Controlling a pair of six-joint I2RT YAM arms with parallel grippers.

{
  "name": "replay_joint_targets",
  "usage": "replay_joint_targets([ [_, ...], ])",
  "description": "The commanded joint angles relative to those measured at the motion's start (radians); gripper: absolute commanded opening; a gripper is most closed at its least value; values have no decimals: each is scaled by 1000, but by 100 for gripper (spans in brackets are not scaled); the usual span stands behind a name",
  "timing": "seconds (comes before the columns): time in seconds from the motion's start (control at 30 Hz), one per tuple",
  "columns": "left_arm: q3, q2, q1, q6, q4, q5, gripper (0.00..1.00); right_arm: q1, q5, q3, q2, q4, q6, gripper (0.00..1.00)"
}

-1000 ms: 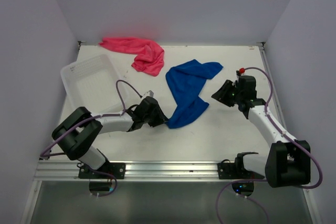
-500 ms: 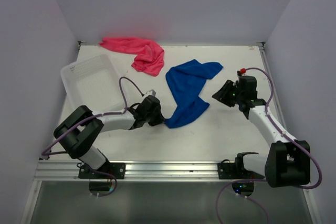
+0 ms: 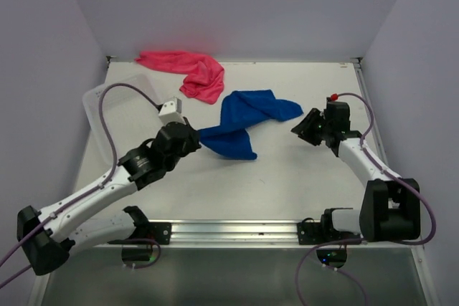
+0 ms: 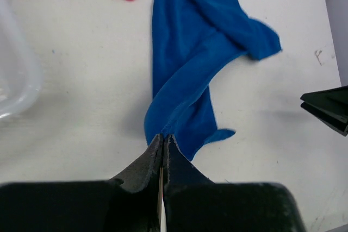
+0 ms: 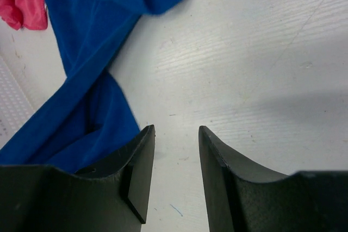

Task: Roll the towels
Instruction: Flatten the towel

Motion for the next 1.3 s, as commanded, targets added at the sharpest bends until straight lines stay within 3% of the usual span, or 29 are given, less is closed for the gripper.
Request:
replay_joint_targets([
  [0.0,29,-98,-5,119,-109,-152,0,-3,47,59,59,45,58,43],
  [0.37,71,-278,-11,303,-164,-48,0,64,116,143,261,86,102,54],
  [0.63,81,-315,-11,348,-201,-100,0,204,228,116,336,69,92,64],
  [0.9,95,-352,-11,369,-239,-161,0,210,368,96,373,45,58,65],
  [1.07,106,-366,-11,380,-250,-190,0,208,342,126,430,57,56,38],
  [1.1,106,-367,-11,383,-251,-190,0,208,334,128,442,57,56,24],
  [1.13,101,-369,-11,383,-254,-195,0,210,317,129,445,59,58,18],
  [1.17,100,-370,-11,382,-256,-196,0,208,310,129,438,60,59,3],
  [1.27,87,-376,-11,382,-256,-203,0,208,274,129,401,45,76,0],
])
